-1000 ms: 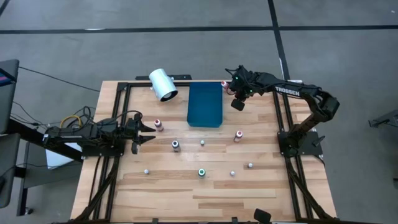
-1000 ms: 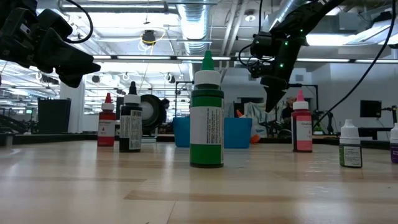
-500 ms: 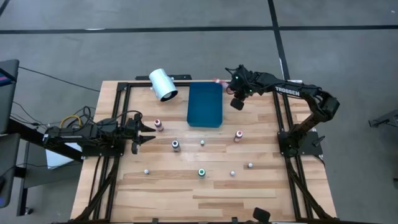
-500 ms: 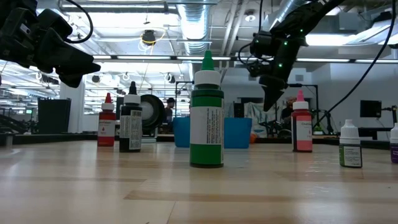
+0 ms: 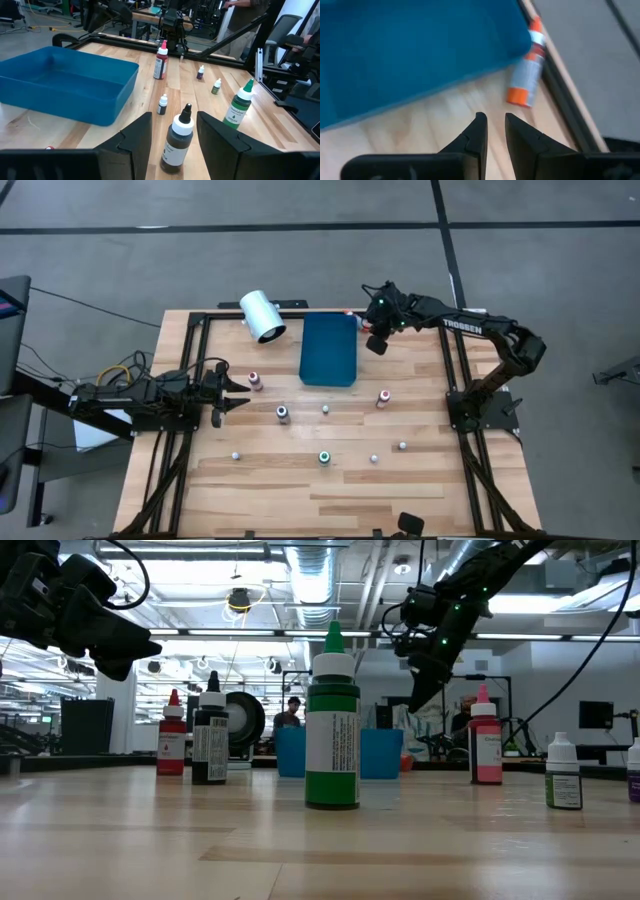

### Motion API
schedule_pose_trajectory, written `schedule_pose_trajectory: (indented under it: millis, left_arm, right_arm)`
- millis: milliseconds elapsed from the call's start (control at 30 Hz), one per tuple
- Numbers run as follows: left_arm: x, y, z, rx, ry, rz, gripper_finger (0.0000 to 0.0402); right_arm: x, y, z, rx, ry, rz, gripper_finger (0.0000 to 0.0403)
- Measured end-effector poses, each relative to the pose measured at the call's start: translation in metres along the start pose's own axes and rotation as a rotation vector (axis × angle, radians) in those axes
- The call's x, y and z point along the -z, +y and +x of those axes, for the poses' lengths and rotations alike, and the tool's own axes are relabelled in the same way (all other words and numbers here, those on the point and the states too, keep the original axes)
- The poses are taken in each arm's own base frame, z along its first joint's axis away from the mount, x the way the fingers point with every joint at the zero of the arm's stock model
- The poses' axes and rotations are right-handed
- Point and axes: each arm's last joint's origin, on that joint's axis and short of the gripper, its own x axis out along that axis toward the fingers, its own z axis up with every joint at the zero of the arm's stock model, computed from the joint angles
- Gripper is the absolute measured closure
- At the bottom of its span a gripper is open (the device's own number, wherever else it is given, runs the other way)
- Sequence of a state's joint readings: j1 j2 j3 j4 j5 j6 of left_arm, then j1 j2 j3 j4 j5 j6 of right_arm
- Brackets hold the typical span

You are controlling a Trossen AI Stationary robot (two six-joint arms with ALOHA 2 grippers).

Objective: Pick & Place food coloring
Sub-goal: Put the big orange food coloring bottle into the blue bin

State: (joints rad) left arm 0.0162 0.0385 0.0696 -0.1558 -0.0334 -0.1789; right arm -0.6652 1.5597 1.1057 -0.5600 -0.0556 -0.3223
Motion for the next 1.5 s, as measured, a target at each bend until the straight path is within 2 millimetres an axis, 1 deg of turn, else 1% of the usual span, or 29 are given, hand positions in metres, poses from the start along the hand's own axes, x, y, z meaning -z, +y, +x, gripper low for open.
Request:
schedule_pose_trajectory:
  millis: [100, 167, 233, 333, 400, 467, 600, 767, 933, 1033, 1133, 1333, 1500]
  left_arm:
    - [0.000, 0.000, 0.000, 0.000, 0.000, 0.011, 0.0255]
    - [0.000, 0.000, 0.000, 0.000, 0.000, 0.011, 0.0255]
    - [0.000, 0.000, 0.000, 0.000, 0.000, 0.010, 0.0255]
    - [0.000, 0.000, 0.000, 0.000, 0.001, 0.010, 0.0255]
    - [0.000, 0.000, 0.000, 0.000, 0.000, 0.010, 0.0255]
    - [0.000, 0.000, 0.000, 0.000, 0.000, 0.010, 0.0255]
    - [0.000, 0.000, 0.000, -0.001, 0.000, 0.010, 0.0255]
    - [0.000, 0.000, 0.000, -0.001, 0.000, 0.003, 0.0255]
    - [0.000, 0.000, 0.000, -0.001, 0.000, 0.002, 0.0255]
    - [0.000, 0.000, 0.000, -0.003, 0.000, 0.001, 0.0255]
    - [0.000, 0.000, 0.000, -0.010, -0.002, 0.001, 0.0255]
    - [-0.001, 0.001, 0.000, -0.051, -0.020, 0.000, 0.0255]
    - [-0.002, 0.002, 0.000, -0.082, -0.030, -0.008, 0.0255]
  right_arm:
    - [0.000, -0.004, 0.000, -0.025, -0.021, 0.013, 0.0335]
    - [0.001, -0.009, -0.001, -0.035, -0.038, 0.026, 0.0322]
    - [0.002, -0.013, -0.001, -0.054, -0.052, 0.039, 0.0302]
    - [0.003, -0.017, 0.000, -0.055, -0.049, 0.077, 0.0260]
    - [0.004, -0.018, 0.007, -0.062, -0.033, 0.094, 0.0229]
    - [0.005, -0.017, 0.018, -0.067, -0.004, 0.091, 0.0199]
    - [0.006, -0.016, 0.045, -0.061, 0.028, 0.082, 0.0162]
    - [-0.002, -0.022, 0.061, -0.016, 0.061, 0.082, 0.0154]
    - [-0.012, -0.028, 0.062, 0.017, 0.060, 0.037, 0.0154]
    - [-0.011, -0.032, 0.061, 0.019, 0.066, 0.031, 0.0154]
    - [-0.004, -0.038, 0.060, 0.019, 0.099, 0.042, 0.0154]
    - [0.000, -0.050, 0.062, 0.014, 0.082, 0.051, 0.0154]
    - [0.002, -0.047, 0.078, -0.013, 0.099, 0.043, 0.0154]
